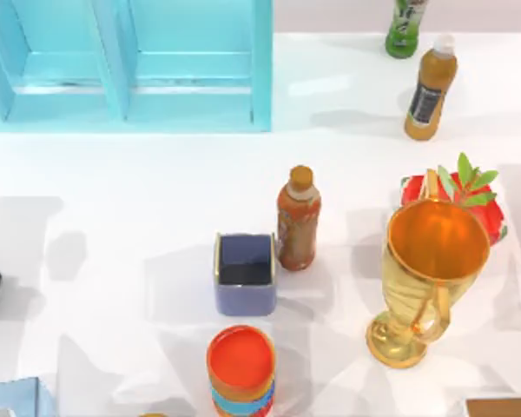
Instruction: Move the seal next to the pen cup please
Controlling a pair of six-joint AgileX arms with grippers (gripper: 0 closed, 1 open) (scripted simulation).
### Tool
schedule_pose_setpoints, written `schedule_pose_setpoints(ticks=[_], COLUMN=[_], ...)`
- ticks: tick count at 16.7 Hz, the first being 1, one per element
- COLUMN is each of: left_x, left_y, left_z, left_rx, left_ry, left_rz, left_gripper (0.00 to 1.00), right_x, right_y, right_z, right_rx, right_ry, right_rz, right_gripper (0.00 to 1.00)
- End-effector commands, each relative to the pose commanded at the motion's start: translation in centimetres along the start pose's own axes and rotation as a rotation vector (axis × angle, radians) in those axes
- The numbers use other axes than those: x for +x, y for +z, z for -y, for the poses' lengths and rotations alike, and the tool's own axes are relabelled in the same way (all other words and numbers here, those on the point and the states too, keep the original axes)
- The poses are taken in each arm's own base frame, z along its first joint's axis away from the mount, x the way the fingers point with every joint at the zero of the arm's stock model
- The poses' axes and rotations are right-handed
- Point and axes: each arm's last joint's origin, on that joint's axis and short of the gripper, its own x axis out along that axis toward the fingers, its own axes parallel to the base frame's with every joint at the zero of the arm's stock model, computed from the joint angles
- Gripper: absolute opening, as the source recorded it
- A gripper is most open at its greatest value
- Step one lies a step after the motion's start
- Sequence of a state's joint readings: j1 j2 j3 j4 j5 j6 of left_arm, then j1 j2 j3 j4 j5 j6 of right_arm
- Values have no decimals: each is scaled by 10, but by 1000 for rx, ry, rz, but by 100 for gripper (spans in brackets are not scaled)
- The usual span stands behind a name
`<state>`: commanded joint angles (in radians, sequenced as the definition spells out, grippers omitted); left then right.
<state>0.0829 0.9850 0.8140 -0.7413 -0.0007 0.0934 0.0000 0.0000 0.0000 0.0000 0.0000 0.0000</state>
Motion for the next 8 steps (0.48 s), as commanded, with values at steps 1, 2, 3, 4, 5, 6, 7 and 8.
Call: schedule_pose_setpoints(ticks=[1,2,3,4,5,6,7,8], left_x=[5,11,18,25,32,40,48,55], left_y=[11,22,32,42,50,57,64,69], left_z=[-3,-5,-8,-11,-13,-16,-18,-21], left_rx=[2,4,6,7,9,9,10,10], left_ry=[-4,-8,-13,-18,-24,-31,-37,-43], left_rz=[-74,-146,-216,-282,-344,-402,-456,-503], left_gripper=[100,100,100,100,100,100,100,100], right_x=[0,0,0,0,0,0,0,0], right_y=[0,0,0,0,0,0,0,0], right_z=[0,0,0,0,0,0,0,0], right_rx=[0,0,0,0,0,0,0,0], right_ry=[0,0,0,0,0,0,0,0], right_rz=[0,0,0,0,0,0,0,0], right_gripper=[100,100,100,100,100,100,100,100])
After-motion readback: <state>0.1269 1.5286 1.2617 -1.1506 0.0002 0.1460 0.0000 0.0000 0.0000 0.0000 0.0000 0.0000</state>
